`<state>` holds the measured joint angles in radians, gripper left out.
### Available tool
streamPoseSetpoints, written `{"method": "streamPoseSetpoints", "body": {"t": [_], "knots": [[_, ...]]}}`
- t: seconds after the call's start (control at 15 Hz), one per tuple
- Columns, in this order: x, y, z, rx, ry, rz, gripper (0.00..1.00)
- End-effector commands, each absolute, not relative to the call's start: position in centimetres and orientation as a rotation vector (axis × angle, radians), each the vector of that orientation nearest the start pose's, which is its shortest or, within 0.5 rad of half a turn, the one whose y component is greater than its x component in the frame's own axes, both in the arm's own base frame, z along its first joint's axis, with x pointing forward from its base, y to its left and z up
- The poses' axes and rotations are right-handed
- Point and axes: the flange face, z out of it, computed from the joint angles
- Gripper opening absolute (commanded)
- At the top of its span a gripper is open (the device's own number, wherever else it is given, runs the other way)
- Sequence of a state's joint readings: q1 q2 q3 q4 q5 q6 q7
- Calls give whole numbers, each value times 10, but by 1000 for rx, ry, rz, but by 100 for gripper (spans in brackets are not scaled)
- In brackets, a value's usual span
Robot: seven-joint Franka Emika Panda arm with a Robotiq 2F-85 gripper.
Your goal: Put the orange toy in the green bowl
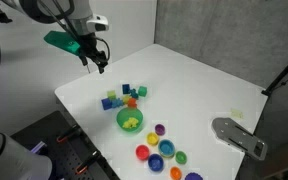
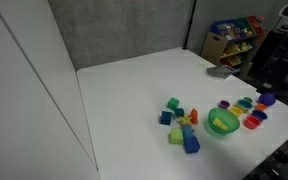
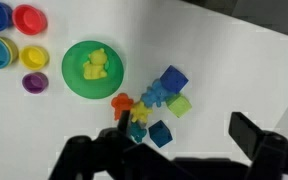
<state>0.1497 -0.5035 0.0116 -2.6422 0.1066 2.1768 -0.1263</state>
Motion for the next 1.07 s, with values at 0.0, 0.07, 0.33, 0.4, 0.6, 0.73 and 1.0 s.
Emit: {"method": "streamPoseSetpoints", "body": {"t": [0.0, 0.07, 0.33, 0.4, 0.6, 0.73, 1.0], "knots": [[375, 65, 410, -3038, -346, -55, 100], [375, 65, 410, -3038, -346, -55, 100], [379, 66, 409, -3038, -347, -52, 100], [385, 67, 409, -3041, -345, -52, 100], [403, 71, 408, -3044, -343, -53, 100], [416, 73, 405, -3050, -340, -64, 100], [445, 73, 391, -3064, -324, -77, 100]]}}
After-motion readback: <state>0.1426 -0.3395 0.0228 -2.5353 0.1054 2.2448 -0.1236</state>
